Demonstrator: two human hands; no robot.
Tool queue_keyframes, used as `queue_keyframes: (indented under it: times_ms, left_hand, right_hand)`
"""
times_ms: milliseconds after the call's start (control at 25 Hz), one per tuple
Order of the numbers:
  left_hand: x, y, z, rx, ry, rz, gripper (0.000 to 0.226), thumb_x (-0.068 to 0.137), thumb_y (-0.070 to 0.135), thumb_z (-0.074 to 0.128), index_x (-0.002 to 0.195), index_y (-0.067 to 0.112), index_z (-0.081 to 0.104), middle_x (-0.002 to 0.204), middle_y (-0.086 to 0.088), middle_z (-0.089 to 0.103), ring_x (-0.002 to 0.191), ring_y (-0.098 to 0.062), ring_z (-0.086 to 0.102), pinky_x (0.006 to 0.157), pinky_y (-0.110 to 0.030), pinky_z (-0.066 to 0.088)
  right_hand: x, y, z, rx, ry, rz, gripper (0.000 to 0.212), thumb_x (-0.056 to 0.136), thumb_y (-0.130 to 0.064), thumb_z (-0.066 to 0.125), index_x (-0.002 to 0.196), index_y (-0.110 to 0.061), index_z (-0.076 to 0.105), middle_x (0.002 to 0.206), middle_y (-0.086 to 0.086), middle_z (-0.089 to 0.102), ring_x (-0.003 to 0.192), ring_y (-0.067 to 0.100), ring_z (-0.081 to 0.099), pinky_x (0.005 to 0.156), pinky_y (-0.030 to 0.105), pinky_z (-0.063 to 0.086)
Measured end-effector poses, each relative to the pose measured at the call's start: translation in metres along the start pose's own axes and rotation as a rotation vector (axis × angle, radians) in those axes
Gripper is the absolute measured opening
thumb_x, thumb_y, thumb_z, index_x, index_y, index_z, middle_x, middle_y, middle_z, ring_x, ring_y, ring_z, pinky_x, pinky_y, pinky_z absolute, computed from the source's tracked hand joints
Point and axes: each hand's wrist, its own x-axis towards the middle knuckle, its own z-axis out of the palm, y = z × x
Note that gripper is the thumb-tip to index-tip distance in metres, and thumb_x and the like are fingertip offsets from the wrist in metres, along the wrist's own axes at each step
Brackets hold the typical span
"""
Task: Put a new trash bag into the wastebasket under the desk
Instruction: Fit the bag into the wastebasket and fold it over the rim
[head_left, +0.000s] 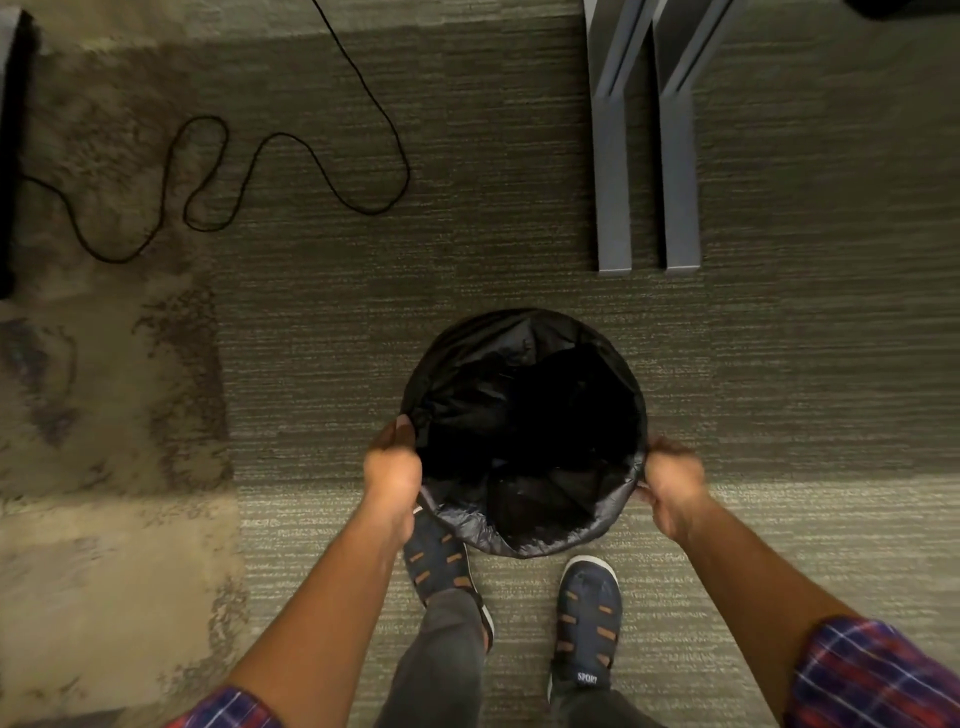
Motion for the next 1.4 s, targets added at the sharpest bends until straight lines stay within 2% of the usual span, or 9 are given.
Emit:
queue_keyframes:
  times_ms: [160, 280, 720, 840, 960, 1040, 1160, 1280, 1400]
  left_hand:
    - [0.0, 0.008, -0.002, 0.357, 0.15, 0.335, 0.042, 0.113, 0.031, 0.052, 0.145, 0.007, 0.062, 0.14, -0.021, 0.071, 0.127, -0.041, 0.068, 0.1, -0.035, 0.053]
    - [0.005, 0.025, 0.009, 0.554, 0.125, 0.604, 0.039, 0.114, 0.029, 0.049, 0.142, 0.006, 0.063, 0.133, -0.015, 0.072, 0.126, -0.037, 0.067, 0.097, -0.027, 0.045]
    - [0.028, 0.069, 0.026, 0.476, -0.213, 0.3, 0.048, 0.114, 0.031, 0.042, 0.096, -0.003, 0.071, 0.101, -0.03, 0.075, 0.087, -0.032, 0.068, 0.074, -0.038, 0.044]
    - [0.021, 0.071, 0.021, 0.706, -0.086, 0.569, 0.035, 0.113, 0.03, 0.044, 0.112, 0.006, 0.07, 0.118, -0.022, 0.072, 0.115, -0.04, 0.067, 0.09, -0.042, 0.047]
    - [-0.007, 0.054, 0.013, 0.912, 0.137, 1.054, 0.025, 0.104, 0.026, 0.05, 0.114, 0.014, 0.069, 0.116, -0.015, 0.071, 0.109, -0.038, 0.063, 0.092, -0.05, 0.05]
    - [-0.024, 0.034, 0.026, 1.254, -0.152, 1.19, 0.026, 0.095, 0.022, 0.05, 0.109, 0.015, 0.071, 0.109, -0.013, 0.073, 0.099, -0.037, 0.067, 0.087, -0.048, 0.053]
    - [-0.019, -0.002, 0.046, 1.753, -0.5, 1.004, 0.058, 0.101, 0.033, 0.058, 0.154, 0.01, 0.051, 0.161, -0.023, 0.049, 0.149, -0.044, 0.044, 0.127, -0.054, 0.031]
    - [0.011, -0.01, 0.048, 2.033, -0.464, 0.802, 0.09, 0.104, 0.057, 0.053, 0.173, 0.011, 0.018, 0.182, -0.024, -0.001, 0.168, -0.045, -0.006, 0.135, -0.06, -0.006]
    - [0.031, -0.009, 0.04, 2.189, -0.398, 0.673, 0.097, 0.103, 0.066, 0.045, 0.173, 0.009, 0.008, 0.181, -0.027, -0.01, 0.166, -0.048, -0.016, 0.134, -0.059, -0.013]
  right_hand:
    - [-0.005, -0.045, -0.005, -0.259, 0.19, -0.571, 0.03, 0.105, -0.022, 0.056, 0.129, -0.008, 0.067, 0.114, 0.003, 0.067, 0.107, 0.027, 0.068, 0.085, 0.03, 0.047]
    - [-0.004, -0.095, 0.016, -0.438, -0.026, -0.957, 0.038, 0.106, -0.04, 0.048, 0.129, -0.017, 0.068, 0.12, -0.006, 0.064, 0.105, 0.009, 0.061, 0.086, 0.019, 0.045]
    - [0.015, -0.124, 0.046, -0.823, -0.42, -0.692, 0.039, 0.11, -0.034, 0.047, 0.128, -0.003, 0.065, 0.119, 0.018, 0.071, 0.117, 0.039, 0.066, 0.093, 0.035, 0.047]
    - [-0.007, -0.12, 0.038, -0.887, -0.119, -0.986, 0.045, 0.107, -0.032, 0.055, 0.142, -0.004, 0.055, 0.139, 0.021, 0.062, 0.13, 0.037, 0.058, 0.109, 0.048, 0.047]
    - [-0.037, -0.103, 0.044, -0.783, -0.081, -1.303, 0.022, 0.092, -0.017, 0.05, 0.109, -0.015, 0.065, 0.105, 0.004, 0.067, 0.099, 0.023, 0.062, 0.086, 0.032, 0.047]
    - [-0.047, -0.093, 0.071, -0.919, -0.409, -1.052, 0.022, 0.092, -0.018, 0.046, 0.097, -0.019, 0.067, 0.095, -0.002, 0.071, 0.094, 0.022, 0.068, 0.082, 0.03, 0.049]
    - [-0.024, -0.067, 0.116, -1.137, -0.698, -0.656, 0.032, 0.096, -0.005, 0.049, 0.112, -0.008, 0.076, 0.12, 0.012, 0.077, 0.118, 0.029, 0.069, 0.103, 0.036, 0.051]
    - [0.015, -0.065, 0.142, -1.118, -0.627, -0.483, 0.036, 0.1, -0.002, 0.054, 0.134, 0.004, 0.067, 0.144, 0.023, 0.064, 0.138, 0.037, 0.056, 0.117, 0.041, 0.041]
    - [0.046, -0.074, 0.148, -1.049, -0.526, -0.37, 0.042, 0.101, -0.005, 0.059, 0.143, 0.002, 0.06, 0.156, 0.021, 0.055, 0.145, 0.037, 0.049, 0.119, 0.037, 0.036]
